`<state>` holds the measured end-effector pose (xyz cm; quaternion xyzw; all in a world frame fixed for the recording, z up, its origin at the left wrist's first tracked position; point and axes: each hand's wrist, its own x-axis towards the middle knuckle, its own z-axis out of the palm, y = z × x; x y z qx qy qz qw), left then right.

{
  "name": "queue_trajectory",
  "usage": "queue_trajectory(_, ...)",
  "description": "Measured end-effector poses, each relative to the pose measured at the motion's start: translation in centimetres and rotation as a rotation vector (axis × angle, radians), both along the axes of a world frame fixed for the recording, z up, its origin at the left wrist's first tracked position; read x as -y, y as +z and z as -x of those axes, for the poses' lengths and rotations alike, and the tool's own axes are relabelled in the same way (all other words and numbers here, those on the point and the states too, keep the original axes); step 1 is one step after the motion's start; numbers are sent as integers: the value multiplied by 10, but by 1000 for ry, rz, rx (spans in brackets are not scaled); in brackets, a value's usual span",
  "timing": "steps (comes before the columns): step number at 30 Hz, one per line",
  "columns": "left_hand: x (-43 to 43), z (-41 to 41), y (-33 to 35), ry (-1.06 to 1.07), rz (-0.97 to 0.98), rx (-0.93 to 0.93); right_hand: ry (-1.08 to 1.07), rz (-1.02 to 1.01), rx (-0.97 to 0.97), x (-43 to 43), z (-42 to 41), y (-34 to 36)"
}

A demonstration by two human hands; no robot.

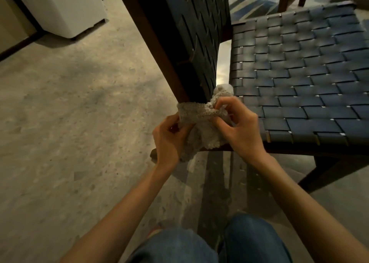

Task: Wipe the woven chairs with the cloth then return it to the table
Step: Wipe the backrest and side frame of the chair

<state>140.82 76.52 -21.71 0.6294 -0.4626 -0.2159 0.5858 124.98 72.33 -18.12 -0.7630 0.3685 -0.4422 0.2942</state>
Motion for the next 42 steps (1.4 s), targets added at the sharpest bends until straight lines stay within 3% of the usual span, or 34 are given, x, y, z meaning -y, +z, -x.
queue_trajectory(6,-2,21,-33,-98,-446,-86,-166,-118,-289,-24,24,-37)
queue_trajectory(13,-13,49,-22,97,-488,58,-269,-76,-464,-30,31,-33)
queue_trajectory(16,-23,58,-18,129,-426,79,-323,-51,-445,-34,43,-29)
queue_trajectory(20,-30,75,-10,-45,-182,91,-424,31,-342,-41,71,-18)
queue_trajectory(23,-16,91,-3,-262,-62,472,-470,93,-336,-43,96,-15)
queue_trajectory(26,-4,111,-13,-448,-218,768,-482,-1,-436,-41,112,-20)
queue_trajectory(30,9,120,-28,-519,-217,806,-483,70,-472,-41,121,-28)
queue_trajectory(42,56,238,-2,-808,239,953,-961,191,-355,-50,225,-25)
